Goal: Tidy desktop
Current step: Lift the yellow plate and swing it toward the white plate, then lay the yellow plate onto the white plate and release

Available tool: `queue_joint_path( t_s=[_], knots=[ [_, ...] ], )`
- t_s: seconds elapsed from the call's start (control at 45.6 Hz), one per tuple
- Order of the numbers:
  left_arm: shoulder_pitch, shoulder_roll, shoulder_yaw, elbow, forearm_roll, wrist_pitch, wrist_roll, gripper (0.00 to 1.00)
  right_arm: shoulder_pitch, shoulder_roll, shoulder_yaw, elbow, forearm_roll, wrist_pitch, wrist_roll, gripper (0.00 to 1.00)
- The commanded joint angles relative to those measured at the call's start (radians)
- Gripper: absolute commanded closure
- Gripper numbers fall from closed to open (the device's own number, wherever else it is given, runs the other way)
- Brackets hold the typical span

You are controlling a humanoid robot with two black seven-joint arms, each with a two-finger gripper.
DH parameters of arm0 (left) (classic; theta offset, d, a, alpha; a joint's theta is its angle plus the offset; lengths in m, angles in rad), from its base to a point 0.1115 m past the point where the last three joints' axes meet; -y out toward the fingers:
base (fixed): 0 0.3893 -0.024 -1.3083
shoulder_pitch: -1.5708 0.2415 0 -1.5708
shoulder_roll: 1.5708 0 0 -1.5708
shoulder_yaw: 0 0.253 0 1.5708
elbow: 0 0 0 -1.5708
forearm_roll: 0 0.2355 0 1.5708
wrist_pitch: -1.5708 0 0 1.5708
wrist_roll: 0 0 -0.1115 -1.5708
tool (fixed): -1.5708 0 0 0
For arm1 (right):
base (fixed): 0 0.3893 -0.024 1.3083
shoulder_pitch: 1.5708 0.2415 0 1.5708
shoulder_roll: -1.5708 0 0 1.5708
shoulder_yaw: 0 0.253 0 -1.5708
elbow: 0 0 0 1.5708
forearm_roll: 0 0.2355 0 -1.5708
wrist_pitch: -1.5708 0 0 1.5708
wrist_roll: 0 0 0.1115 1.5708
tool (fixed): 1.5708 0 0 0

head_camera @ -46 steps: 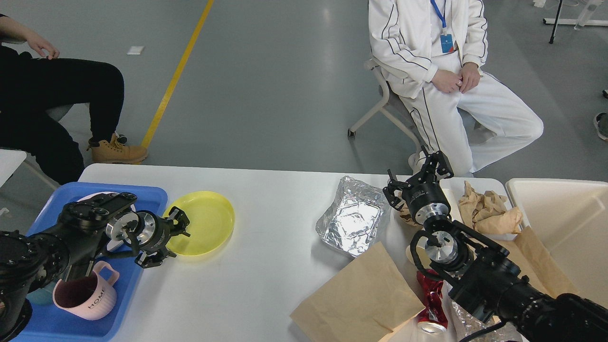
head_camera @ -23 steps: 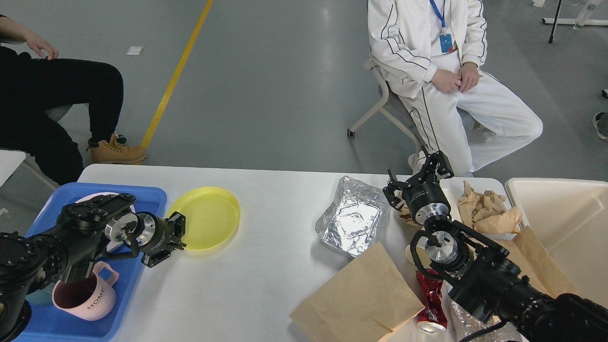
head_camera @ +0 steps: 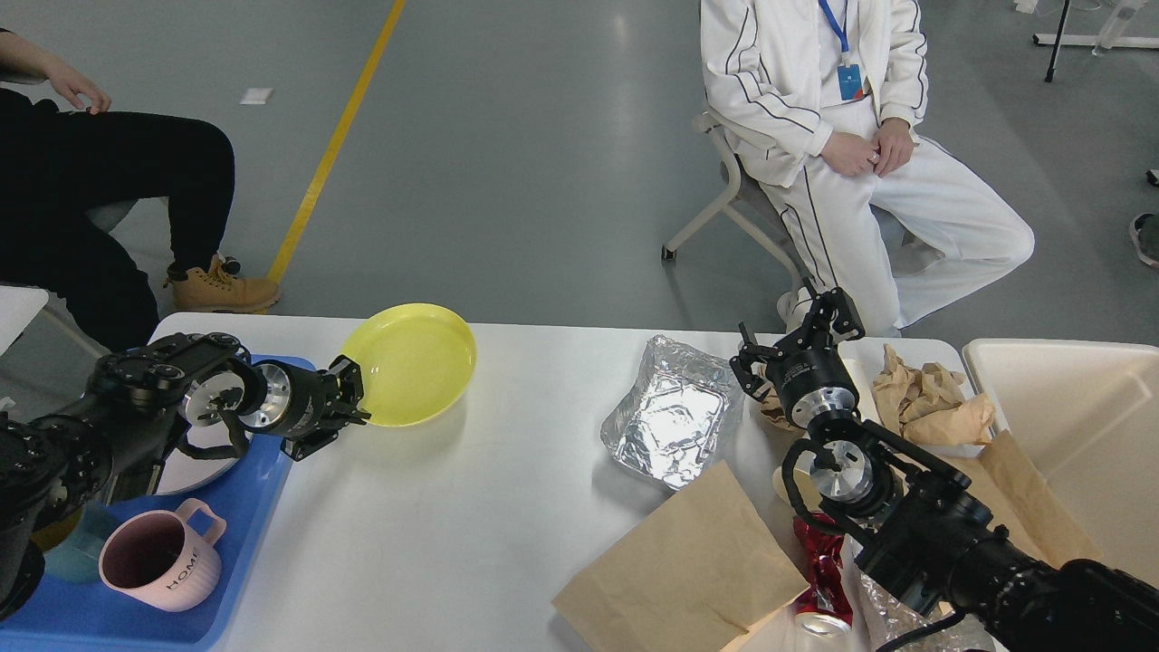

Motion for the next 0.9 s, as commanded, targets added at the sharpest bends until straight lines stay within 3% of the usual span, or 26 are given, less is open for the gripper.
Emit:
queue_joint_path(
  t_s=[0.0,0.461,0.877],
  knots=[
    [-0.017,0.048,0.0,0.015,-0.003,0.007,0.002,1.0,0.0,0.0,0.0,0.0,0.0,0.0,0.0,0.0],
    [0.061,0.284,-0.005,0.06,-0.012,-0.004,0.015,1.0,0.0,0.0,0.0,0.0,0.0,0.0,0.001,0.0],
    [0.135,0.32,-0.003,0.064,-0.013,0.035,0.015,1.0,0.0,0.0,0.0,0.0,0.0,-0.001,0.0,0.0]
  ],
)
